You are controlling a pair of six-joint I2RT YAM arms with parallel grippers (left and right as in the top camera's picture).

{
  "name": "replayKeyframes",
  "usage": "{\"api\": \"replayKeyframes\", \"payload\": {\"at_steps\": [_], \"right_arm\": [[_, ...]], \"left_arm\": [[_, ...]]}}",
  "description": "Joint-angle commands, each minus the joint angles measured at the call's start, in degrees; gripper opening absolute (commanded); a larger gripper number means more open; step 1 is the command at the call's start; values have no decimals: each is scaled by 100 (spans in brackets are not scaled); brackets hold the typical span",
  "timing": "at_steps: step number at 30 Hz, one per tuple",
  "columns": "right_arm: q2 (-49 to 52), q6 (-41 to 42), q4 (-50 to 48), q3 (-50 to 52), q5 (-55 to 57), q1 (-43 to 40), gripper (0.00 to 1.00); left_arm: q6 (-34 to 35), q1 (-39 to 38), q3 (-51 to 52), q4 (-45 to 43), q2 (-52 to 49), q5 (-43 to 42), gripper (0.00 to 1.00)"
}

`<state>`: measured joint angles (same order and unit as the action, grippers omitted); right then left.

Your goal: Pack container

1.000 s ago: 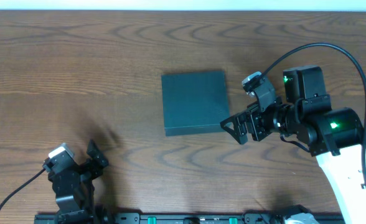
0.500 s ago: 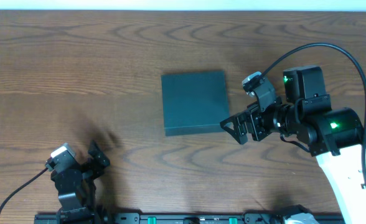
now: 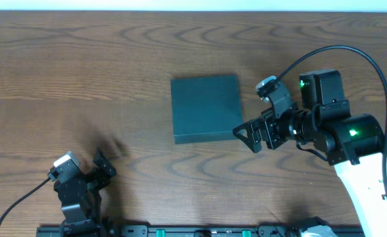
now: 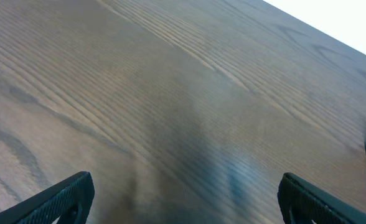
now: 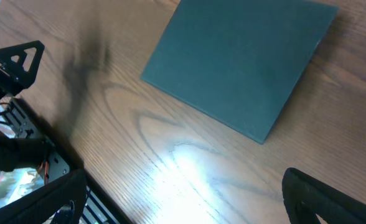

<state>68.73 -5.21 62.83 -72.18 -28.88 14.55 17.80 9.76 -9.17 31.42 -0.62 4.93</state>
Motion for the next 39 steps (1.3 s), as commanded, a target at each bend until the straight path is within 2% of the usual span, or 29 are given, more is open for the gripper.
{"api": "replayKeyframes", "payload": {"at_steps": [1, 8, 12, 16, 23, 32, 39], "right_arm": [[-48, -20, -2, 11, -37, 52, 99], [-50, -22, 0, 11, 28, 52, 99], [-332, -111, -142, 164, 579, 109, 99], [-1268, -129, -1185, 1244, 833, 328, 99], [-3823, -127, -3126, 4234, 852, 595, 99], [-5932, -127, -3392, 5974, 857, 660, 100], [-6505, -90, -3416, 6422, 914, 660, 99]], "left_arm": [[20, 35, 81, -28, 42, 107, 95], [22, 35, 81, -28, 42, 107, 95], [22, 35, 81, -28, 42, 107, 95], [22, 35, 81, -28, 42, 107, 95], [20, 35, 81, -28, 42, 107, 95], [20, 35, 81, -28, 42, 107, 95], [22, 35, 81, -28, 42, 107, 95]]}}
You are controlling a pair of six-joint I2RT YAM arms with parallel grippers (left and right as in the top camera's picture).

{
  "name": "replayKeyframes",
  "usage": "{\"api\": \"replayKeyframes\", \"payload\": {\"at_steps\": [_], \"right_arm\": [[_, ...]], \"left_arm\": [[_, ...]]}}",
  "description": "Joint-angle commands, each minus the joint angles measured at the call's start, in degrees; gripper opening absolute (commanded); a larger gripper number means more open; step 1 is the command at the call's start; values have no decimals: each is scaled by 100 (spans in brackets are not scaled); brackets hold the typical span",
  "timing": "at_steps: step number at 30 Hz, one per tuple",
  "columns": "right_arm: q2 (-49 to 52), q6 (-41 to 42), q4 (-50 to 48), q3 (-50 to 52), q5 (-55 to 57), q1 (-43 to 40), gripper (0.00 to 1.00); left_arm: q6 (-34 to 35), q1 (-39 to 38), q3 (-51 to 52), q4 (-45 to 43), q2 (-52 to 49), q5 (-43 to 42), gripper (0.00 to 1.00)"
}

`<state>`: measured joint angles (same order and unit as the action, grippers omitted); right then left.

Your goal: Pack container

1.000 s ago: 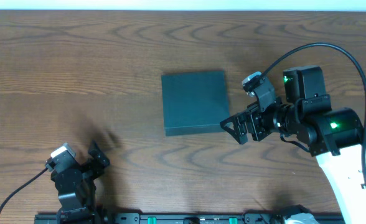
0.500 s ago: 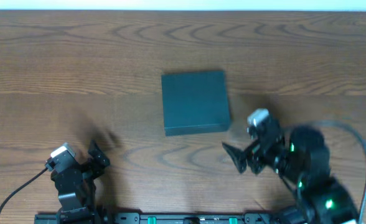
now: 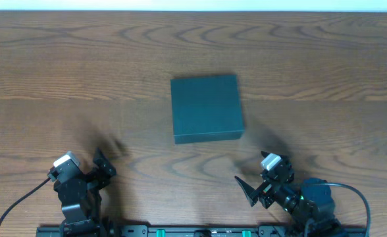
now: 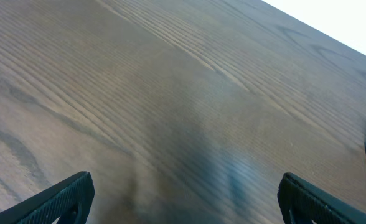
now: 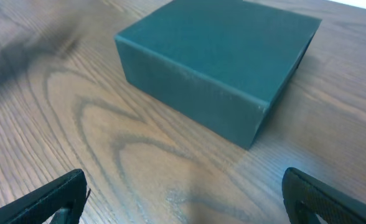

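A closed dark teal box [image 3: 206, 108] lies flat at the middle of the wooden table; the right wrist view shows its lid and front side [image 5: 217, 68]. My right gripper [image 3: 259, 186] sits open near the front edge, right of centre, a short way in front of the box, nothing between its fingertips [image 5: 49, 199]. At the front left my left gripper [image 3: 101, 168] rests open and empty over bare wood, its fingertips [image 4: 61, 196] wide apart. A corner of the box shows at the right edge of the left wrist view.
The wooden table [image 3: 81, 79] spreads around the box. A black rail [image 3: 193, 230] with green fittings runs along the front edge between the arm bases. A pale strip lies beyond the table's far edge.
My right arm has moved from beside the box's right front corner back to the front edge of the table, gripper still open. The box and the left arm have not moved.
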<state>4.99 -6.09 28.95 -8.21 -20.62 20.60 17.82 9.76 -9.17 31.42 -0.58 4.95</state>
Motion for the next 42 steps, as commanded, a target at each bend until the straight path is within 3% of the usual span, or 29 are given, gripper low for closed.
{"api": "replayKeyframes", "payload": {"at_steps": [1, 5, 42], "right_arm": [[-149, 0, -37, 24, 105, 55, 99], [-487, 0, -42, 24, 109, 81, 99], [-461, 2, -68, 31, 111, 81, 99]], "left_arm": [[17, 35, 81, -28, 37, 105, 95], [20, 35, 81, -28, 37, 105, 95], [20, 35, 81, -28, 37, 105, 95]]}}
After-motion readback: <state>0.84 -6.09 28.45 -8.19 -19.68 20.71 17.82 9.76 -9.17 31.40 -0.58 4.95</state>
